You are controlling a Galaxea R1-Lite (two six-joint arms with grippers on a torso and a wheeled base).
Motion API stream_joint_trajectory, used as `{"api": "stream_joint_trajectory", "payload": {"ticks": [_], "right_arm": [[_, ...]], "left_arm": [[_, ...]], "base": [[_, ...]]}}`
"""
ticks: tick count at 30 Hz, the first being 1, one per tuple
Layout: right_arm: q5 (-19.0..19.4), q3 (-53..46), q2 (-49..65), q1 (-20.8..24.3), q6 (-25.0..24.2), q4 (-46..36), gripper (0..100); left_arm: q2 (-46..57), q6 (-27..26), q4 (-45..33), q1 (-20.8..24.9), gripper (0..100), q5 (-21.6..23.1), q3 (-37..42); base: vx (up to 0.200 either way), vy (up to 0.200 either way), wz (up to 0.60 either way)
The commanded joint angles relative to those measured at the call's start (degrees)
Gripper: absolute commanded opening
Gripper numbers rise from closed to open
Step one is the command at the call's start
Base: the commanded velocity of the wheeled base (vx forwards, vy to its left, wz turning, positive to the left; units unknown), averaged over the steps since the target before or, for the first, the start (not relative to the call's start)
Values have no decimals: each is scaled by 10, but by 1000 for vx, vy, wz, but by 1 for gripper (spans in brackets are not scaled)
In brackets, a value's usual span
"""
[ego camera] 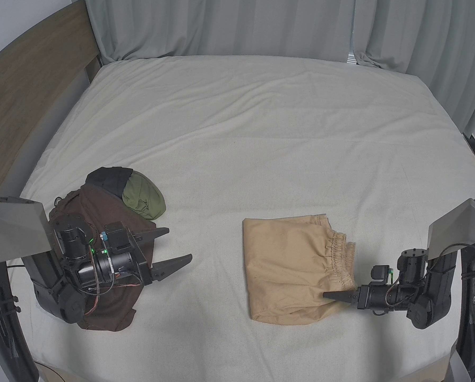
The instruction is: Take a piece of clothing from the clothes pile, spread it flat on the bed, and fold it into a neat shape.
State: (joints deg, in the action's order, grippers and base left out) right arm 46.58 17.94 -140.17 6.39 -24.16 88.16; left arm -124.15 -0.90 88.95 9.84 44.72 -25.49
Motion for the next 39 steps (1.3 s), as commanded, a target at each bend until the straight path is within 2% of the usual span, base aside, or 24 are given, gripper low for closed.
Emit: {"api": "stream_joint_trajectory", "payload": {"ticks": [1,12,13,23,39], "right_arm": [[-46,27,8,20,-28,2,100],[-63,32,4,31,-27,2,100],[-65,32,3,31,-27,2,0],[-68,31,0,33,-27,3,0],[-68,17,40,63,-25,3,0]], "left_arm": [[-2,0,1,-1,100,0,0],[-1,1,1,-2,100,0,1],[-1,2,1,-2,100,0,1],[-2,2,1,-2,100,0,1],[7,4,1,-3,100,0,1]], "base": [[0,0,0],[0,0,0],[0,0,0],[0,0,0],[0,0,0]]}}
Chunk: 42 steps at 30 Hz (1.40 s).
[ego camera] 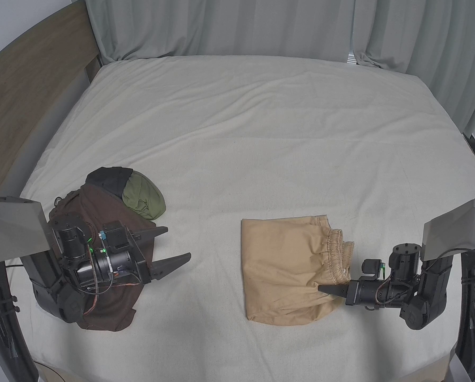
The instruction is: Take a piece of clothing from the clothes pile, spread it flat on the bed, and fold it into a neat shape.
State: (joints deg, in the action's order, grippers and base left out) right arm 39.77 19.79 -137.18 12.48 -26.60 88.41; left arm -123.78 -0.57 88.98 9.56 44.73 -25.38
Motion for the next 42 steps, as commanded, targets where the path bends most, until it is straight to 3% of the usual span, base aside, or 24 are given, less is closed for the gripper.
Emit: {"api": "stream_joint_trajectory", "payload": {"ticks": [1,12,42], "right_arm": [[0,-1,10,3,1,0,0],[1,-1,14,3,8,1,0],[8,39,169,44,11,-2,0]], "left_arm": [[3,0,1,0,100,0,1],[2,0,1,0,100,0,2],[-1,-46,1,-6,100,0,4]], "base": [[0,0,0],[0,0,0],[0,0,0]]}}
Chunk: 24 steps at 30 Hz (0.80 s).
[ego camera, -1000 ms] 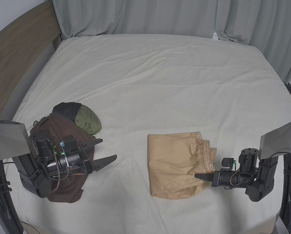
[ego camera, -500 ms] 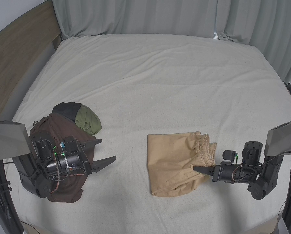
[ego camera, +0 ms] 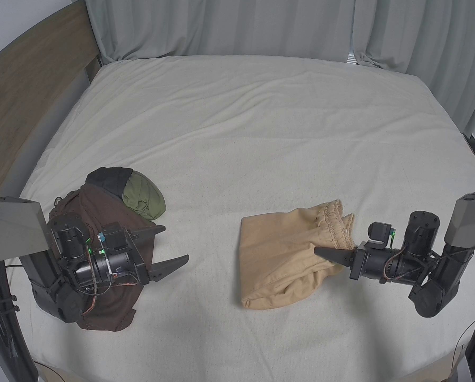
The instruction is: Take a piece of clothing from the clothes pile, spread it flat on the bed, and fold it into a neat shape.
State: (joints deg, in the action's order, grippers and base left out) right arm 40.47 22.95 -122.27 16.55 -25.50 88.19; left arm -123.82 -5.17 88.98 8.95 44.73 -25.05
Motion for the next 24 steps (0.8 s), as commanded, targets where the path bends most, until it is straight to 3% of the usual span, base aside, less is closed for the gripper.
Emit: {"api": "stream_joint_trajectory", "payload": {"ticks": [1,13,24], "right_arm": [[1,8,21,3,0,1,0],[17,59,39,7,0,0,0],[17,132,36,13,-61,-1,0]], "left_arm": [[0,0,1,0,100,1,1],[2,0,1,-1,100,1,1],[2,-2,1,-10,100,12,3]], "base": [[0,0,0],[0,0,0],[0,0,0]]}}
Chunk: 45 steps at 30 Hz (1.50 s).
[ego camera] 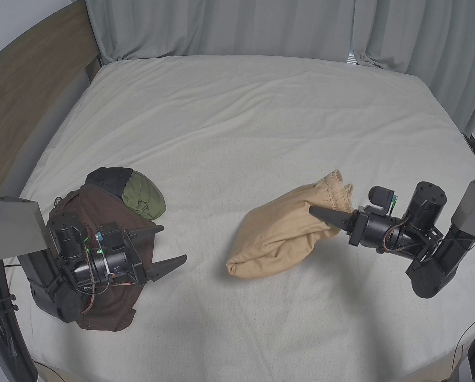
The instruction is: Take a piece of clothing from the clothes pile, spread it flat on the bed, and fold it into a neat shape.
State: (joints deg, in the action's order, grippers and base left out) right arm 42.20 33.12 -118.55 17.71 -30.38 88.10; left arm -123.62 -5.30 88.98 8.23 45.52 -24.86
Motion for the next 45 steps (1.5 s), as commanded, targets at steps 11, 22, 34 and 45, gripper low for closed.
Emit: {"api": "stream_joint_trajectory", "payload": {"ticks": [11,22,34,45], "right_arm": [[1,121,-17,4,-64,-5,0],[2,219,-84,0,-86,-7,0],[2,297,-151,0,-91,-25,0],[2,375,-172,-6,-92,-73,0]], "left_arm": [[1,-1,1,-1,100,4,5],[1,-1,1,-1,100,4,5],[-1,1,1,-1,100,4,5],[-3,1,1,-1,100,4,5]], "base": [[0,0,0],[0,0,0],[0,0,0],[0,0,0]]}}
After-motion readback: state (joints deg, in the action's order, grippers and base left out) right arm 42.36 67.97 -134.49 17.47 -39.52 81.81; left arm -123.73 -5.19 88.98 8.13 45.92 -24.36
